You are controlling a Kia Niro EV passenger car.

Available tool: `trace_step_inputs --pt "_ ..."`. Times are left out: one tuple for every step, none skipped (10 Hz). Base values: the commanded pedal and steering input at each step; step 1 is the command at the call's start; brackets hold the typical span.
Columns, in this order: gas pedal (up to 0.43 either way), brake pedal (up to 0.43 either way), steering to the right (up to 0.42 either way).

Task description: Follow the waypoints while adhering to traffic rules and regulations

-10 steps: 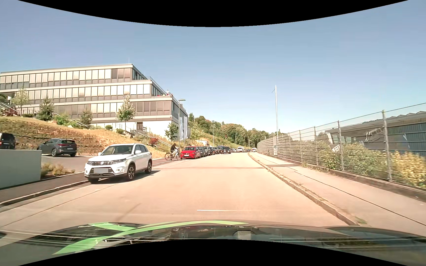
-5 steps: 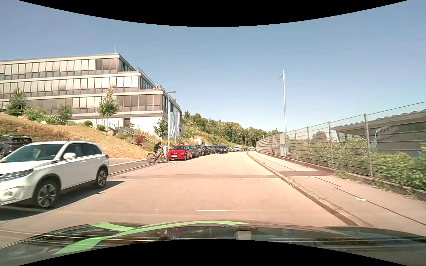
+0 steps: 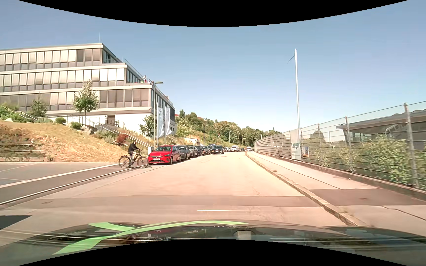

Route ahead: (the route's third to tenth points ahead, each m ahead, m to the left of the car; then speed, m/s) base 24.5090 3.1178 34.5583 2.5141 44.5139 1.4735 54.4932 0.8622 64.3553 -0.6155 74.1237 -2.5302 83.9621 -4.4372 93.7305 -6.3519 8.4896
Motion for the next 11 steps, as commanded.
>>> trace_step_inputs --pt "0.118 0.000 0.012" --pt "0.118 0.000 0.011" --pt "0.118 0.000 0.010" --pt "0.130 0.000 0.010" --pt "0.130 0.000 0.010" --pt "0.130 0.000 0.010" --pt "0.150 0.000 0.009" --pt "0.150 0.000 0.009" --pt "0.150 0.000 0.009" --pt "0.150 0.000 0.009" --pt "0.157 0.000 0.009"
